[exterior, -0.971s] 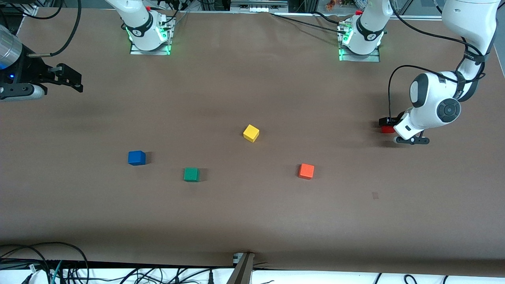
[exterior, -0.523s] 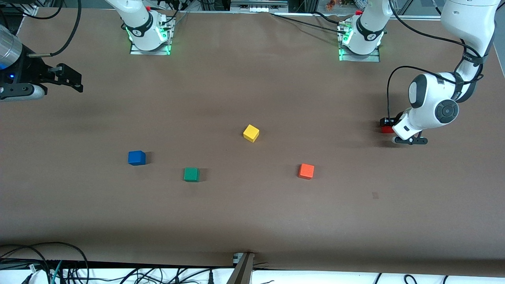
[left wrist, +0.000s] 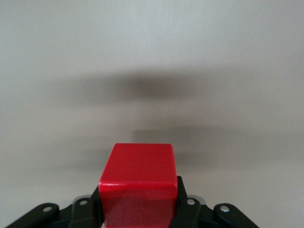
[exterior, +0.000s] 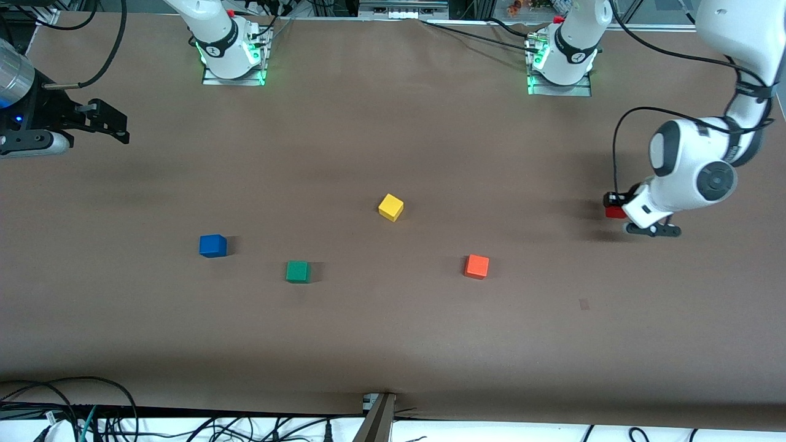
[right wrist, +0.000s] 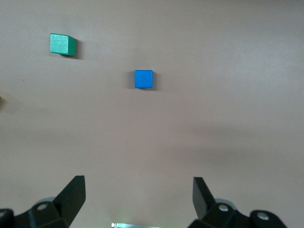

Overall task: Pass red block to right arm, stack on blue
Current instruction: 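Lift the red cube with the left gripper toward the table middle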

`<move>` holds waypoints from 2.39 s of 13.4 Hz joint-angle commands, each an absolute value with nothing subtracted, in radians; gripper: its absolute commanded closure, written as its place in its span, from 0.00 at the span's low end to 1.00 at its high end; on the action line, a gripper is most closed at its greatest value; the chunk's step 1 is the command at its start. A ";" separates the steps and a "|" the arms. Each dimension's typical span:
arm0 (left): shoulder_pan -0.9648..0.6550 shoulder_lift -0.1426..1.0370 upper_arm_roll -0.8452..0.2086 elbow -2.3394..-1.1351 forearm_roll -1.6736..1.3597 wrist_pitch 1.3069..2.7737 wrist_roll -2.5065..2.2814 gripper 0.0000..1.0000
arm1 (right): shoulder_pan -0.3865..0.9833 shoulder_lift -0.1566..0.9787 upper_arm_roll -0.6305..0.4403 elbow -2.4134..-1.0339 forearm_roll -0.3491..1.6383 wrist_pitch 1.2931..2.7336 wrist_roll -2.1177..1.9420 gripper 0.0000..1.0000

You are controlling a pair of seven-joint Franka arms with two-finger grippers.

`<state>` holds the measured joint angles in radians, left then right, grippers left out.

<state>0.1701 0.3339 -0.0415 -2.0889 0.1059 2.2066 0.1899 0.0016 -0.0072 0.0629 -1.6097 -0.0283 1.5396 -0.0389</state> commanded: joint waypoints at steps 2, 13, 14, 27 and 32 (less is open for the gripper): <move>0.158 0.336 -0.058 -1.951 0.106 2.137 0.423 1.00 | -0.002 0.005 0.069 -1.583 -0.040 1.529 -0.032 0.00; 0.158 0.390 -0.199 -1.813 -0.530 2.066 1.225 1.00 | -0.005 0.054 0.063 -1.574 -0.029 1.481 -0.049 0.00; 0.153 0.394 -0.222 -1.812 -0.599 2.065 1.292 1.00 | -0.005 0.039 0.066 -1.572 -0.031 1.448 -0.061 0.00; 0.137 0.629 -0.541 -1.614 -1.129 1.990 1.727 1.00 | -0.092 0.280 0.015 -1.566 0.873 1.250 -0.319 0.00; 0.052 0.693 -0.566 -1.551 -1.205 2.005 1.730 1.00 | -0.101 0.472 0.020 -1.581 1.269 1.247 -0.373 0.00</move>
